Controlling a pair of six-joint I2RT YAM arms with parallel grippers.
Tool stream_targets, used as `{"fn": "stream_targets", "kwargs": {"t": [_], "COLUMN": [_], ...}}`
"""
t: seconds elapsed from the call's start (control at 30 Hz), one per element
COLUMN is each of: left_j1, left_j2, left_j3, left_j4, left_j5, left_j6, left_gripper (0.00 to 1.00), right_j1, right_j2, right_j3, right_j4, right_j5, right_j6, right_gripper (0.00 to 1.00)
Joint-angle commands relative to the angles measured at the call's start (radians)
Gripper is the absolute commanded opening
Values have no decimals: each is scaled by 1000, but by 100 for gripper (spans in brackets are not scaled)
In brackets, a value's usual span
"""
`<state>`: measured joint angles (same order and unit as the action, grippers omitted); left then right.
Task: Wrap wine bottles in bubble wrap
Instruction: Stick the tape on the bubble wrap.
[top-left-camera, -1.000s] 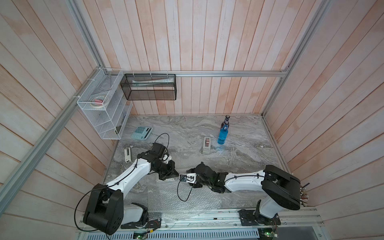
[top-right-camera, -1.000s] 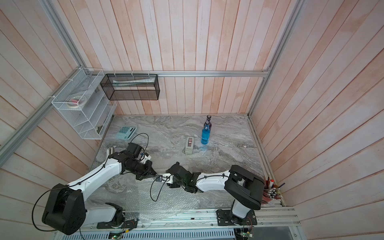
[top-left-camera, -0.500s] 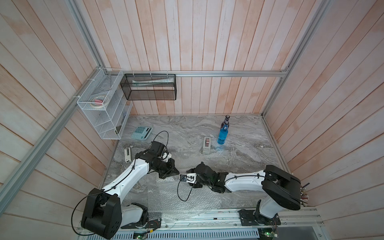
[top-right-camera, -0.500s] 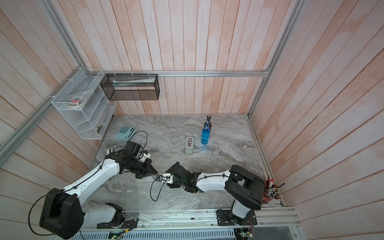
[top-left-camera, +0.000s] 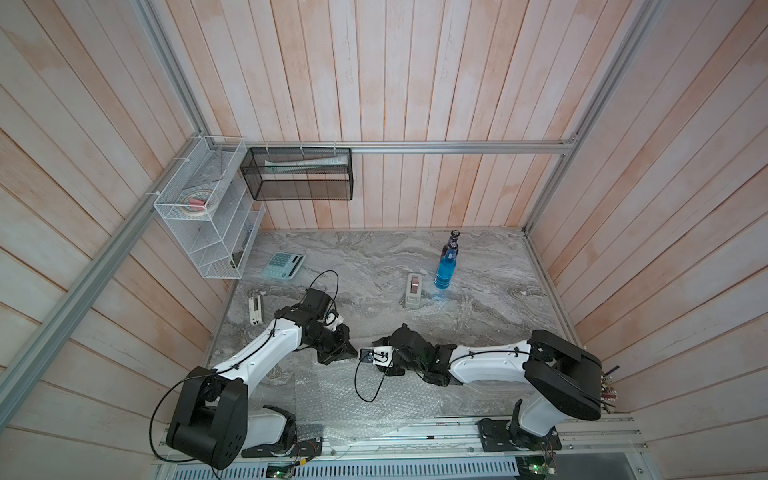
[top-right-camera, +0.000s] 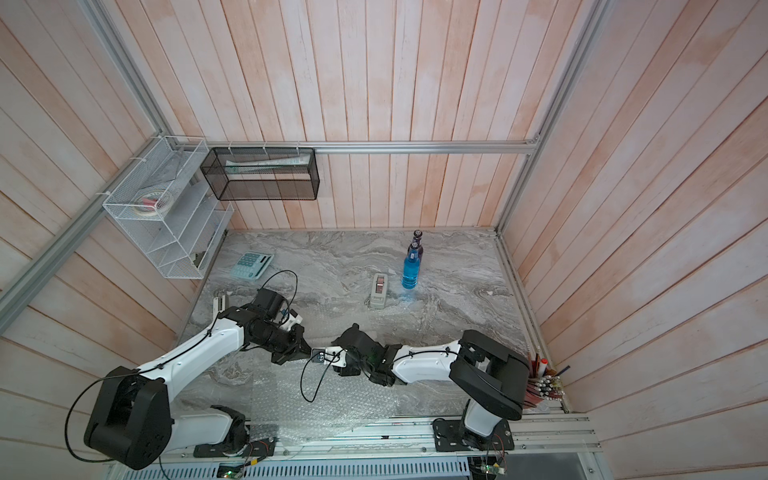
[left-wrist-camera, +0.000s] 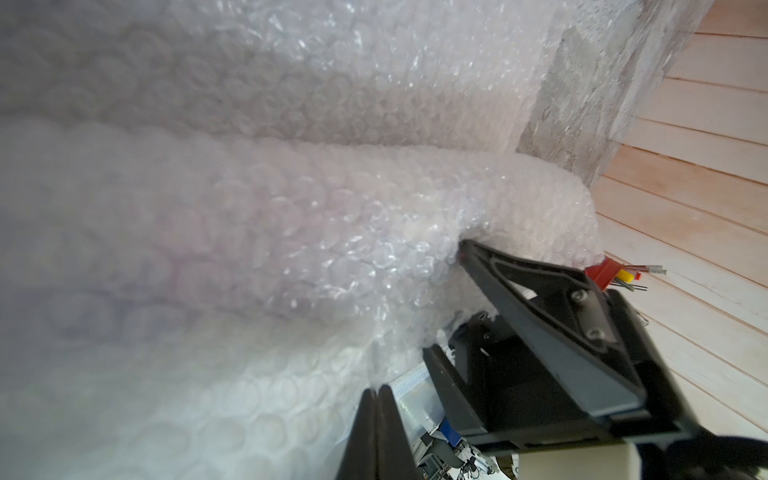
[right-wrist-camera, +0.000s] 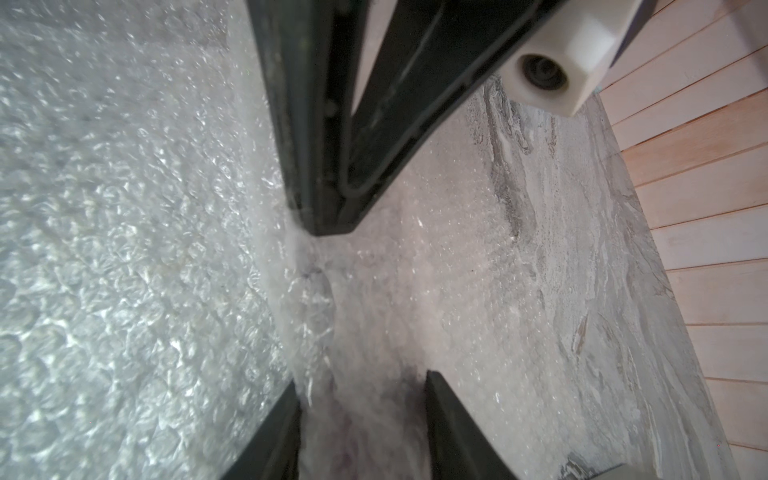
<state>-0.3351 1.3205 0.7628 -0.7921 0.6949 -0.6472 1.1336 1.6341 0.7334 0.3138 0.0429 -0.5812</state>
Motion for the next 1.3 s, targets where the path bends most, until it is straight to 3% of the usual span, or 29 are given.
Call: {"fn": "stream_targets", "kwargs": {"t": [0.0,0.33,0.67,0.93,1.13,1.27], "left_j1": [-4,16,2,8,52,49], "left_j2": [6,34,-55,-160,-112,-59], "left_j3": [-31,10,-32,3,83,57], "left_j4": [10,60,62,-48,-46,36], "left_j5": [-27,-18,37,62,61,96], "left_j6": [32,34,-24,-36,3,-12], "left_gripper": [0,0,0,0,0,0], "right_j1": [-3,-3,-3,-3,-3,-2], "right_j2": [-1,-7,0,1,1,5], "right_j3": [1,6,13,11,8,16], "right_j4": [-74,-93,-98,-103,-104,-103], "right_j5": [-33,-37,-40,-37,-36,-39], "right_j6": [21,37,38,34,34,39], "right_gripper": [47,48,48,48,48,48]}}
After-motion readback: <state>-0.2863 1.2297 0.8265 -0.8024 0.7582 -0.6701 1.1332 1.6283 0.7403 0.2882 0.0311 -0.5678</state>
